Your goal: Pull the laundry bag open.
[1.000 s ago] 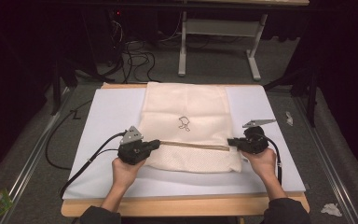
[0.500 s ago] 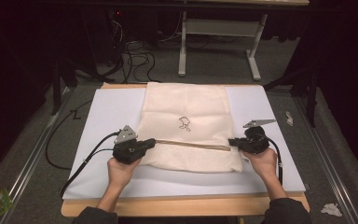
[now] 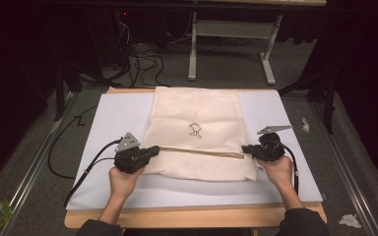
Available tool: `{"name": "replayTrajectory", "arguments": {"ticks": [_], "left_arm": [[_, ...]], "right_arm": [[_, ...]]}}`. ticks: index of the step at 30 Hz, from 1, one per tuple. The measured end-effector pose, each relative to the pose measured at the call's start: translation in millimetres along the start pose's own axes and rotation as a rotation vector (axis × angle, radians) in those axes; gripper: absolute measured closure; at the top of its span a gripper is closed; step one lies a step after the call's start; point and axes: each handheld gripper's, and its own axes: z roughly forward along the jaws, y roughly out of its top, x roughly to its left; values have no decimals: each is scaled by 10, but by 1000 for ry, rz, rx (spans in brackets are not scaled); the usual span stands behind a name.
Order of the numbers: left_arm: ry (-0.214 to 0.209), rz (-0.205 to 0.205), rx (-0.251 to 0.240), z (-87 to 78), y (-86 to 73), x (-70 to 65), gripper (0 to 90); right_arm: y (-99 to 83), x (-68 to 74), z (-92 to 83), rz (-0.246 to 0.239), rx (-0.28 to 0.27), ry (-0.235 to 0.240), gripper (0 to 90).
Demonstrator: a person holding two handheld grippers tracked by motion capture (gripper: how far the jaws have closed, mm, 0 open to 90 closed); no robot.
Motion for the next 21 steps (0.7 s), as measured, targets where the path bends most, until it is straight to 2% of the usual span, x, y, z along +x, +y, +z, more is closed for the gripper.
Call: {"name": "replayTrajectory", "arguments": {"ticks": [9,21], "left_arm": [[16,-4,-4,-78,-32,38,872],[41,-14,-14,-204,-33,98,872]], "right_arm": [[7,-1,5,-7,-2,-2,880],[-7,-38,-20,6,2,-13,880]]}}
